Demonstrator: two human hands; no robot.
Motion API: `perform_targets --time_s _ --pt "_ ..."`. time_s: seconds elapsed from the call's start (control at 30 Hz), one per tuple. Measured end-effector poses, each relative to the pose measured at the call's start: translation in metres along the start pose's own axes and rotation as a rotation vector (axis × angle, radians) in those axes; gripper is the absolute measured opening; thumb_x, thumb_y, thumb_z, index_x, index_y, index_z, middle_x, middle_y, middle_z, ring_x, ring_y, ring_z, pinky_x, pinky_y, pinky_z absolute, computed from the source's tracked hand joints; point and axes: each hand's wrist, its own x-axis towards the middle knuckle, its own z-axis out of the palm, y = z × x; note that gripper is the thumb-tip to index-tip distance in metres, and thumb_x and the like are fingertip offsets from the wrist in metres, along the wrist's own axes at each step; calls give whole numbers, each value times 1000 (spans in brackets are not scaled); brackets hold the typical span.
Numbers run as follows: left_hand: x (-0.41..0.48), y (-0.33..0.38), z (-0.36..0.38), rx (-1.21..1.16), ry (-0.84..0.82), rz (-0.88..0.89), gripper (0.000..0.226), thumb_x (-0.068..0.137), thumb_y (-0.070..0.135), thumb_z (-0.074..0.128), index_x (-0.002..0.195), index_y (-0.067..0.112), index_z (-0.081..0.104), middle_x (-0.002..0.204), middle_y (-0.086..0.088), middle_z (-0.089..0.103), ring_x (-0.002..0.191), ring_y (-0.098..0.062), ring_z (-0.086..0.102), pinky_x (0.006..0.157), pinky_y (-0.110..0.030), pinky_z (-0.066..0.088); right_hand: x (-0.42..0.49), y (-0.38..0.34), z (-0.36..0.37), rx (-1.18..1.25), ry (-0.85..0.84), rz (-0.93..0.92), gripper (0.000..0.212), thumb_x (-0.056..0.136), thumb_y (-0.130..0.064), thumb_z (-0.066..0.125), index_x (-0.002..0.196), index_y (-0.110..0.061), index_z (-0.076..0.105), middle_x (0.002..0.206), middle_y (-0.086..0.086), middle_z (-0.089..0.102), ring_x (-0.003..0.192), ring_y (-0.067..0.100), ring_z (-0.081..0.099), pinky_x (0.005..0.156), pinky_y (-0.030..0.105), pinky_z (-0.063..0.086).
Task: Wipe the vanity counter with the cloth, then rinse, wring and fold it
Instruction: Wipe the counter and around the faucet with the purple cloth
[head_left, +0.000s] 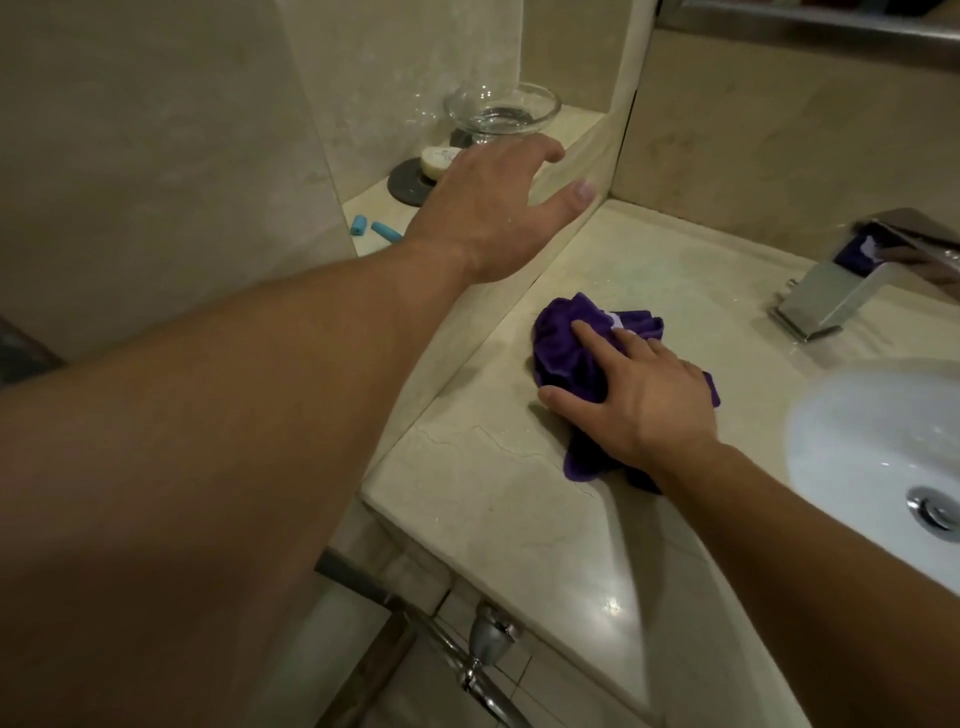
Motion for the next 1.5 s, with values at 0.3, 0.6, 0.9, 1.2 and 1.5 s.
perform_targets --time_s 0.3,0.6,0.9,1.2,1.5 --pt "-1 0 0 32 -6 15 64 94 66 39 142 25 47 147 -3 47 133 -22 44 110 -47 39 -55 -73 25 26 16 -355 75 89 -76 35 155 -44 17 160 6 35 143 33 34 117 50 22" --pt "-3 2 0 174 -69 62 62 95 65 39 144 27 44 149 -3 46 139 -23 36 113 -43 30 -86 -87 38 69 87 -508 61 91 -64 47 145 -37 42 135 4 60 121 31 55 103 50 41" --pt "-5 1 -1 306 -178 211 67 93 66 34 147 26 40 152 -4 40 143 -24 28 120 -44 19 -89 -39 28 38 183 -325 64 82 -65 52 140 -39 48 123 0 67 102 27 63 88 47 50" --pt "39 17 19 351 -142 240 61 97 57 37 148 23 40 155 -7 35 148 -24 18 124 -40 5 -71 8 21 44 299 -80 59 80 -63 55 135 -40 56 112 -8 70 96 23 65 84 44 53" --pt "104 33 43 431 -139 306 57 98 55 41 146 23 43 153 -5 38 145 -24 25 120 -42 17 -6 57 7 29 303 -14 62 84 -66 45 140 -40 54 120 -5 71 103 24 67 91 47 53"
